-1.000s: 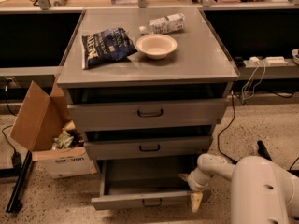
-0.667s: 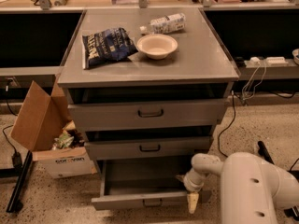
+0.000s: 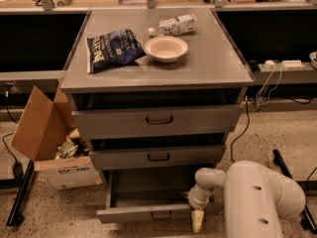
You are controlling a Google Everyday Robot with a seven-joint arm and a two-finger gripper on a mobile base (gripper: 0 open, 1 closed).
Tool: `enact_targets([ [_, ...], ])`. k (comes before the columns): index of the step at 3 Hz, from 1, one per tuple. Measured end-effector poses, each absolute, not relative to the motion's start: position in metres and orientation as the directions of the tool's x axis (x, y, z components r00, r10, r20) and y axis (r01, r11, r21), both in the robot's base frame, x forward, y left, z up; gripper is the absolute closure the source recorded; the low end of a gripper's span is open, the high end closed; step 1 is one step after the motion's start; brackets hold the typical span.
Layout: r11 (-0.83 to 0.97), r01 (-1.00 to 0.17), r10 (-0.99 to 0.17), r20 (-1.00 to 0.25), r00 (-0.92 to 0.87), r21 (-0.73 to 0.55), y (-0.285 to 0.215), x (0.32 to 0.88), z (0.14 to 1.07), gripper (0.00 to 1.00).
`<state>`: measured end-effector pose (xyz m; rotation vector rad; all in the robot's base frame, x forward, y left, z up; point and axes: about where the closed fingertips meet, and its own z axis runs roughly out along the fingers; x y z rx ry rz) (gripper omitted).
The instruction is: Open bottom drawer
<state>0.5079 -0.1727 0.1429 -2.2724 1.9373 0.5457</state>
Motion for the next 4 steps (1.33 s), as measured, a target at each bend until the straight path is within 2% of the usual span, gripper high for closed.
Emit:
enact_targets([
  [1, -0.231, -0.96, -0.924, -0.345, 0.166, 0.157, -0.167, 0.487, 0.143, 0.0],
  [2, -0.266, -0.949, -0.917, -0.348, 0.196, 0.167, -0.165, 0.462, 0.143, 0.16],
  [4, -0.279, -0.945, -0.912, -0.354, 0.206, 0.17, -0.165, 0.443, 0.146, 0.61],
])
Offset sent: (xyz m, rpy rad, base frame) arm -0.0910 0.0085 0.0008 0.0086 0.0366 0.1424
